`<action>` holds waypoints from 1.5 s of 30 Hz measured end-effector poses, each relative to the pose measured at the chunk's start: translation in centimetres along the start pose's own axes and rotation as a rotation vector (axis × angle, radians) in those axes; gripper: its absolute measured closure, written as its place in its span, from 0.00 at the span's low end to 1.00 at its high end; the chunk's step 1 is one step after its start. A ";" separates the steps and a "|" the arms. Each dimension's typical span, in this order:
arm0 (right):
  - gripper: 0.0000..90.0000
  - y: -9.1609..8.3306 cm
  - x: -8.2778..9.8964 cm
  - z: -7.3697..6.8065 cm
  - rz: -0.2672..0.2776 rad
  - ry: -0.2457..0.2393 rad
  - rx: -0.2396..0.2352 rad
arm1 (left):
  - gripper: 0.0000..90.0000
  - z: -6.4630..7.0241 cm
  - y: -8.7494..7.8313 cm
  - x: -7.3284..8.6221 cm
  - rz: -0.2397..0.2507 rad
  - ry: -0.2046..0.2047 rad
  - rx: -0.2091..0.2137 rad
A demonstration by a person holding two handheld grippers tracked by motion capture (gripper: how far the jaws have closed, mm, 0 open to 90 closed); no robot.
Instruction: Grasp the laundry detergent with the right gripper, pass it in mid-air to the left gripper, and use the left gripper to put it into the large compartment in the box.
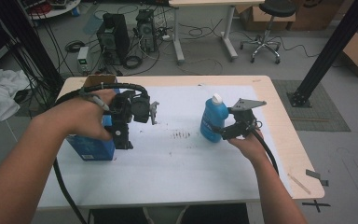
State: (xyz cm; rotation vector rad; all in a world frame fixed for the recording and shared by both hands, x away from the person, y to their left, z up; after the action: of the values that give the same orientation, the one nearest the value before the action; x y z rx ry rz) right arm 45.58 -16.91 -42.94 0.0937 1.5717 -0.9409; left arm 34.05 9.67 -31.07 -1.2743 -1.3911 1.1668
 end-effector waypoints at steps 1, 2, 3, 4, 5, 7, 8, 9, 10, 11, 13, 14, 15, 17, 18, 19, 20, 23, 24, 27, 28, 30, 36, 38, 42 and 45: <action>0.00 0.2 0.0 0.0 0.008 0.006 -0.002 | 0.00 0.0 0.0 0.0 -0.001 -0.001 0.000; 0.00 0.4 0.1 0.0 0.011 0.009 0.005 | 0.00 0.0 0.0 0.0 -0.001 -0.001 0.000; 0.00 0.4 0.1 0.0 0.011 0.009 0.005 | 0.00 0.0 0.0 0.0 -0.002 0.001 0.000; 0.00 0.6 0.2 0.1 0.015 0.010 0.009 | 0.00 0.0 0.0 0.1 -0.003 0.001 0.002; 0.00 1.0 0.4 0.1 0.019 0.021 0.009 | 0.00 0.1 0.0 0.1 -0.006 0.002 0.001; 0.00 1.3 0.5 0.0 0.025 0.013 0.009 | 0.00 0.2 0.1 0.3 -0.017 0.004 0.001; 0.00 1.3 0.5 0.0 0.025 0.013 0.009 | 0.00 0.2 0.1 0.3 -0.017 0.004 0.001; 0.00 1.7 0.5 0.0 0.034 0.016 0.014 | 0.00 0.3 0.1 0.4 -0.023 0.011 -0.002; 0.00 1.8 0.6 0.0 0.034 0.015 0.018 | 0.00 0.3 0.0 0.5 -0.026 0.012 -0.001; 0.00 1.8 0.6 0.0 0.034 0.015 0.018 | 0.00 0.3 0.0 0.5 -0.026 0.012 -0.001; 0.00 2.2 0.7 0.0 0.044 0.027 0.026 | 0.00 0.3 -0.1 0.5 -0.019 0.010 -0.002; 0.00 2.3 0.7 0.1 0.048 0.031 0.033 | 0.00 0.3 -0.1 0.5 -0.021 0.012 -0.003; 0.00 2.5 0.7 0.1 0.054 0.037 0.030 | 0.00 0.3 -0.1 0.5 -0.022 0.012 -0.003; 0.00 2.6 0.7 0.2 0.058 0.037 0.037 | 0.00 0.3 0.0 0.4 -0.024 0.013 -0.003; 0.00 2.6 0.7 0.2 0.058 0.037 0.037 | 0.00 0.3 0.0 0.4 -0.024 0.013 -0.003; 0.00 2.7 0.8 0.2 0.061 0.039 0.039 | 0.00 0.3 0.0 0.4 -0.022 0.012 -0.003; 0.00 2.7 0.8 0.2 0.061 0.039 0.039 | 0.00 0.3 0.0 0.4 -0.024 0.012 -0.004; 0.00 2.8 0.8 0.4 0.067 0.038 0.051 | 0.00 0.2 0.0 0.3 -0.027 0.015 -0.002; 0.00 2.8 0.8 0.4 0.070 0.040 0.056 | 0.00 0.2 0.1 0.3 -0.025 0.012 -0.003; 0.01 2.8 0.7 0.4 0.074 0.041 0.060 | 0.00 0.2 0.1 0.2 -0.023 0.011 -0.002; 0.02 2.8 0.7 0.4 0.074 0.037 0.065 | 0.00 0.1 0.1 0.1 -0.023 0.016 -0.004; 0.03 2.8 0.7 0.4 0.075 0.037 0.064 | 0.00 0.1 0.1 0.1 -0.026 0.016 -0.003; 0.08 2.7 0.6 0.3 0.077 0.027 0.067 | 0.00 0.2 0.1 0.0 -0.021 0.019 -0.002; 0.10 2.6 0.6 0.3 0.077 0.023 0.067 | 0.00 0.2 0.0 0.0 -0.022 0.019 0.000; 0.15 2.6 0.6 0.3 0.080 0.020 0.074 | 0.00 0.2 0.1 0.1 -0.023 0.016 -0.001; 0.17 2.5 0.4 0.3 0.091 0.021 0.073 | 0.00 0.2 0.1 0.3 -0.027 0.012 -0.002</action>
State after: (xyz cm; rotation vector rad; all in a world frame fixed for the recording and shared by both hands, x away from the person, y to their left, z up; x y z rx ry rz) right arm 47.13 -15.62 -44.54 0.2251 1.5399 -0.9283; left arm 33.87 9.93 -31.19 -1.2579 -1.3965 1.1376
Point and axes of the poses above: each handheld gripper's, and its own axes: y roughly forward along the jaws, x roughly out of its underside, z roughly to its right, the point moved 10 cm from there along y, roughly forward along the jaws, and after that the axes turned 5 degrees about -y, right-handed, at the moved point
